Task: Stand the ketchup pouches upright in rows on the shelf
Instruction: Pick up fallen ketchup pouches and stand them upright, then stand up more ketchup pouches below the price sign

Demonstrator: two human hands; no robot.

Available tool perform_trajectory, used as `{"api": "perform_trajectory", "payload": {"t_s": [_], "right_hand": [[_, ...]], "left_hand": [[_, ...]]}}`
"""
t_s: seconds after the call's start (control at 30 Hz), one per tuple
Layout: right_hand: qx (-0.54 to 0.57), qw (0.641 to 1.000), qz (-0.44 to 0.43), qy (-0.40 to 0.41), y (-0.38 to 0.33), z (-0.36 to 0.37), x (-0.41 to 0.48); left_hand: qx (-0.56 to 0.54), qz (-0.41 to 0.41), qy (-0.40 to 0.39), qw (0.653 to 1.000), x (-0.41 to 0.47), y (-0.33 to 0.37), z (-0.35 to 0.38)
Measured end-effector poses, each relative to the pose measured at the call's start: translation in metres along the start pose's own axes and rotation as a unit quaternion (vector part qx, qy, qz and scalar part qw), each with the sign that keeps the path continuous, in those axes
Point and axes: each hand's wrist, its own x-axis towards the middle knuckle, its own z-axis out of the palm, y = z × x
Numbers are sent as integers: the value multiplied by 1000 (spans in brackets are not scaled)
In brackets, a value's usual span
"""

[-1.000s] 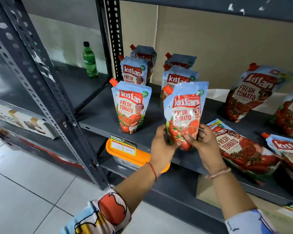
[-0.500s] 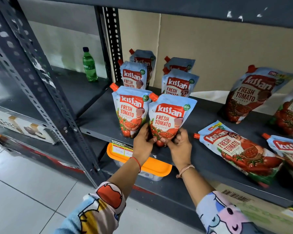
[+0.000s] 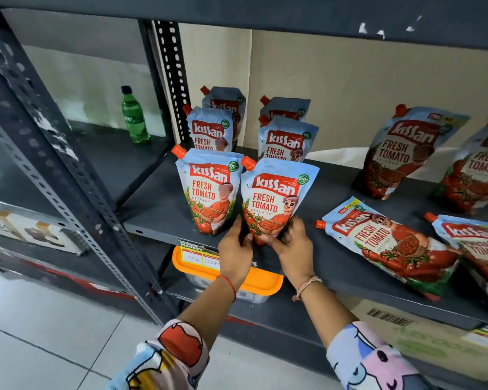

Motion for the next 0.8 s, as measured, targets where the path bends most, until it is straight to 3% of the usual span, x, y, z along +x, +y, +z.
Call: {"api": "perform_trajectory", "payload": {"t_s": [0.17,0.3,0.37,0.43,0.5,0.57,0.6,0.7,0.8], "right_hand": [[-164,981,-86,61,-3,-28,-24],[-229,940,-226,116,-25,-95,-22],[-276,922,-240,125,-41,-139,-10],[-367,904,-188,114,-47,-189,8],[-451,887,-83,48,-46,-232,30],[-499,863,46,-61,-39,-265,49],[-491,859,101,-106,-34,-277,55],[-382,884,193,-190,-28,-286,61],[-220,912,275,-212,-27,-288,56]], "left_hand": [[72,108,138,982,-43,1,21],[98,191,73,974,-74,25,69],[61,185,12,981,-86,48,97],[-11,100,-36,994,-97,74,128],[-132,-65,-84,986,-105,97,156],[-253,-241,-138,927,-114,115,184],[-285,-289,-161,900,-118,121,196],[-310,-313,-149,885,-118,123,213],[-325,-315,-127,883,-116,123,213]]}}
